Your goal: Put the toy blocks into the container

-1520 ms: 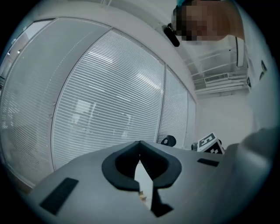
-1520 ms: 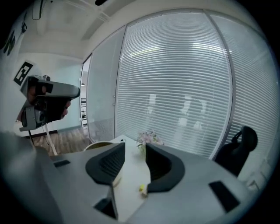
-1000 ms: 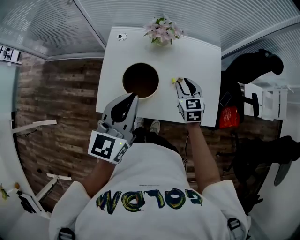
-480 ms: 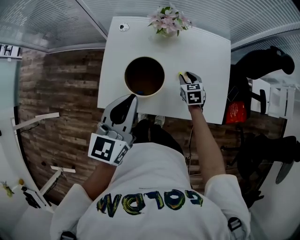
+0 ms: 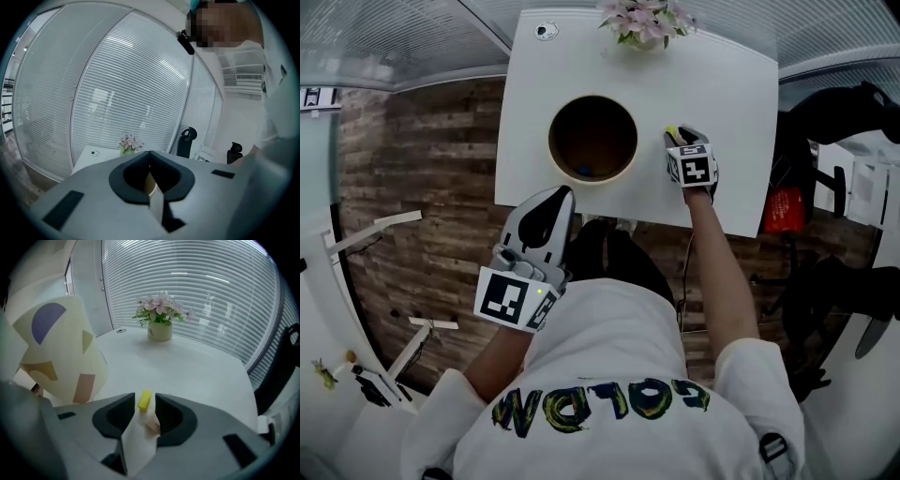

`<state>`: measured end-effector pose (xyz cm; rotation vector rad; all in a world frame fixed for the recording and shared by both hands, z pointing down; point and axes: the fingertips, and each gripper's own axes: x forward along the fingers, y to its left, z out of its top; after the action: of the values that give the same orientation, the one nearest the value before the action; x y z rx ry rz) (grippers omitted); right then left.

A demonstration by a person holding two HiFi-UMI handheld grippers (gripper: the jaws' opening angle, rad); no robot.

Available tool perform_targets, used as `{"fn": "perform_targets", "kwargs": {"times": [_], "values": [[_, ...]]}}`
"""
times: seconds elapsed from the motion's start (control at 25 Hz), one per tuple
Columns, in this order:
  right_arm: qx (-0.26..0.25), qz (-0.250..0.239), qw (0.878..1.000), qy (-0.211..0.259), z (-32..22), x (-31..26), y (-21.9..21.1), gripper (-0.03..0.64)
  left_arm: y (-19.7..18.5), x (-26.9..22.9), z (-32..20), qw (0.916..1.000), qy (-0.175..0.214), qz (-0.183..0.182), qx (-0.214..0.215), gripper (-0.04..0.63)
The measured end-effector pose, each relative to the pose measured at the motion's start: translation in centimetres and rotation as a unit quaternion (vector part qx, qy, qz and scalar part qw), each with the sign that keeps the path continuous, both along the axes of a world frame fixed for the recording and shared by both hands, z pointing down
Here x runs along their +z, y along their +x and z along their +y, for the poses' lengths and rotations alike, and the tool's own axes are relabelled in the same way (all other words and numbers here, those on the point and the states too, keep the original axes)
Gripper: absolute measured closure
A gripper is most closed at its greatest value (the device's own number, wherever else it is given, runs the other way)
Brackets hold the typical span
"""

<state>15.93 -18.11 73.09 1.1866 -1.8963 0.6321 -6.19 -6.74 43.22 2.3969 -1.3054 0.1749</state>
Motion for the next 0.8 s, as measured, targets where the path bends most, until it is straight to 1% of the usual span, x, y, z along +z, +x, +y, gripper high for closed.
{"fn": "perform_targets", "kwargs": {"times": [0.2, 0.28, 0.4, 0.6, 0.8], "values": [[-0.002, 0.005, 1.0, -0.013, 0.1, 1.2, -0.3, 0.488, -0.4, 0.6, 0.3, 1.0, -0.008, -0.002, -0.004, 0.583], [-0.005, 0.012, 1.0, -0.015, 0.1, 1.5, -0.4, 0.524, -0.5, 0.7, 0.4, 1.0, -0.008, -0.002, -0.005, 0.583], [-0.005, 0.019, 1.0, -0.012, -0.1, 1.3, -0.3, 0.543, -0.8, 0.6, 0.3, 1.0, -0.007, -0.002, -0.007, 0.583], [0.004, 0.012, 1.0, 0.013, -0.6, -0.8, 0.0, 0.545, -0.7, -0.3, 0.3, 0.9999, 0.006, 0.003, -0.008, 0.583], [0.005, 0.006, 0.999, 0.053, -1.2, -5.3, 0.1, 0.545, -0.5, -2.2, 0.2, 0.9995, 0.03, 0.008, -0.008, 0.583]]}}
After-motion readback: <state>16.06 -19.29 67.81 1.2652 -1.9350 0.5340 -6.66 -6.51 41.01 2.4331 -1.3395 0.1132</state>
